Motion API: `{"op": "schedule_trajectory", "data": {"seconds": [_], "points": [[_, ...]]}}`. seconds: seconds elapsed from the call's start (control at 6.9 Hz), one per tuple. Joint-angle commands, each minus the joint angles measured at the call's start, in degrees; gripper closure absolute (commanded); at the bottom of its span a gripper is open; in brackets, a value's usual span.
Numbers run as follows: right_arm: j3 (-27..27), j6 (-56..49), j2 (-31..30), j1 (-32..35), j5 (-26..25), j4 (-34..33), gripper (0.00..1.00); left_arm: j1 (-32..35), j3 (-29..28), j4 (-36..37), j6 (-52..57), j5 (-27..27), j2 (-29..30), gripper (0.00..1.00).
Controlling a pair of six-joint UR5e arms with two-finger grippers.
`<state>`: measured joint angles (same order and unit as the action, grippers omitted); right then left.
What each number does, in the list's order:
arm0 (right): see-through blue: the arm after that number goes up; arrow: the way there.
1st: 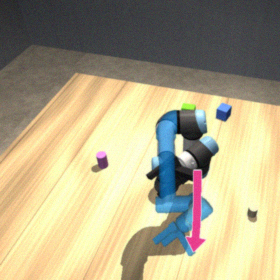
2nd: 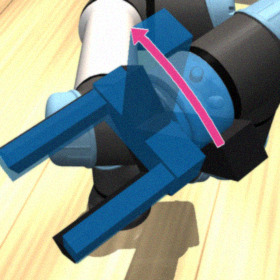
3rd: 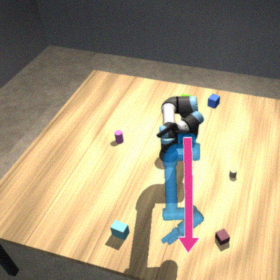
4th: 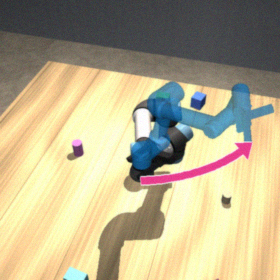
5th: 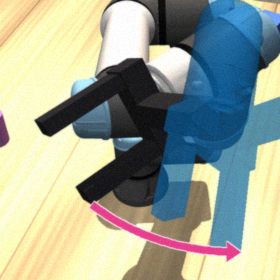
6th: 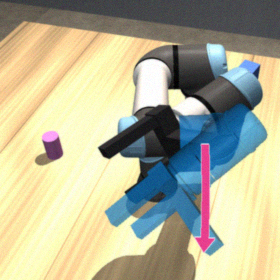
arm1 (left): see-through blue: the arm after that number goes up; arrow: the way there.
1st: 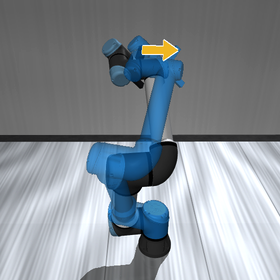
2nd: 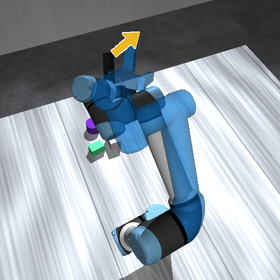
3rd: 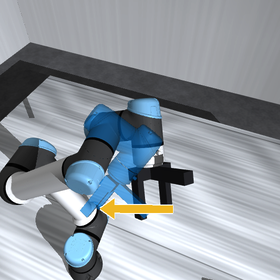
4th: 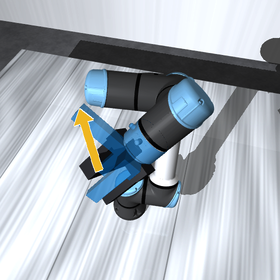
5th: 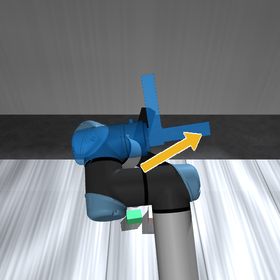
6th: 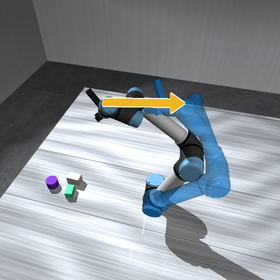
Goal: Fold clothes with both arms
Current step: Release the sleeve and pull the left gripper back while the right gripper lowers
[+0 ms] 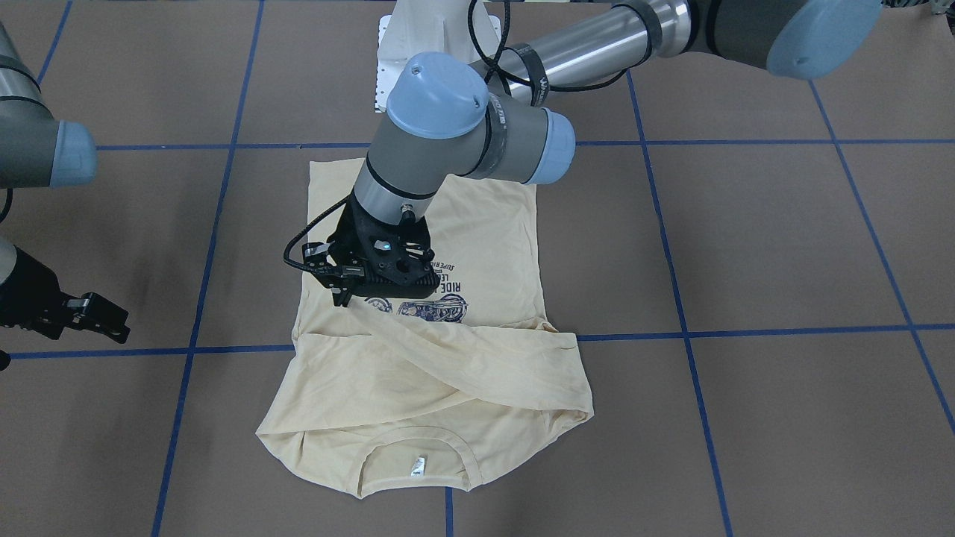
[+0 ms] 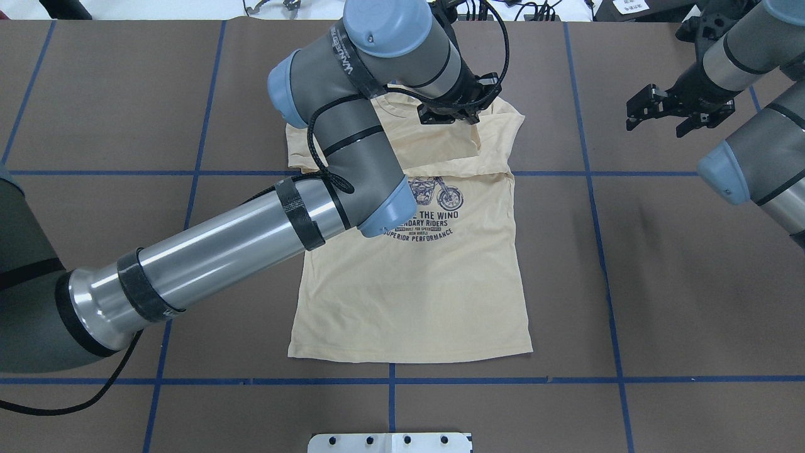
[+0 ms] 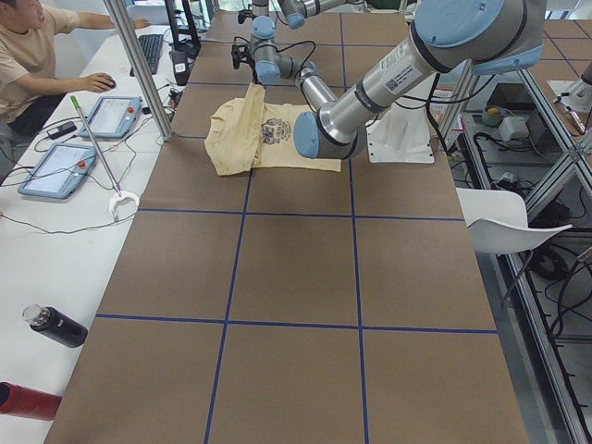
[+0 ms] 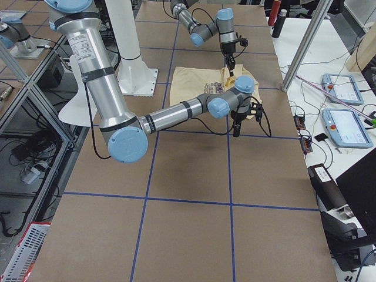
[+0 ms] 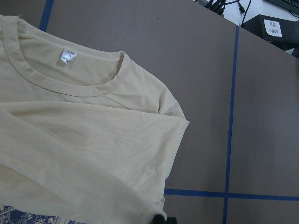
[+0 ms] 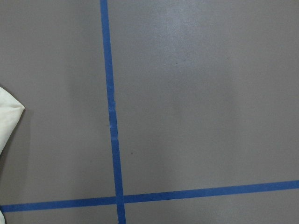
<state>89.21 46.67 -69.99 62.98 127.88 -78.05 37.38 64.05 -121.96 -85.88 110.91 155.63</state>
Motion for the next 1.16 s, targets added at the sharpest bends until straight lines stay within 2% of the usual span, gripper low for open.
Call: {"op": "schedule_trajectory", "data": {"seconds": [0.0,0.14,0.29,0.43,0.58,0.87,1.01], "points": [[0.0,0.0,0.0,0.0,0.0,0.0,0.01,-1.2,-2.1,-1.5,-0.6,-1.0,0.5,0.84],[0.0,0.0,0.1,0.0,0.0,0.0,0.01,-1.8,-3.0,-2.9,-0.8,-2.5,0.6,0.37],[0.0,0.4,0.4,0.0,0.0,0.0,0.01,-2.0,-2.9,-2.9,-2.9,-2.9,0.6,0.16],[0.1,1.0,0.8,-0.2,0.2,0.0,0.01,-2.0,-1.9,-2.5,-3.3,-2.8,0.5,0.15],[0.6,4.7,1.5,-1.1,0.2,0.1,0.01,-1.7,2.9,-2.0,-3.3,-2.5,-1.7,0.16],[7.3,22.0,0.9,-6.8,-0.6,0.3,0.01,-1.6,16.7,0.3,-3.1,-2.7,-12.1,0.16],[12.0,30.4,-0.7,-10.9,-4.2,0.3,0.02,-0.9,24.5,0.3,-2.2,-2.8,-18.8,0.16]]}}
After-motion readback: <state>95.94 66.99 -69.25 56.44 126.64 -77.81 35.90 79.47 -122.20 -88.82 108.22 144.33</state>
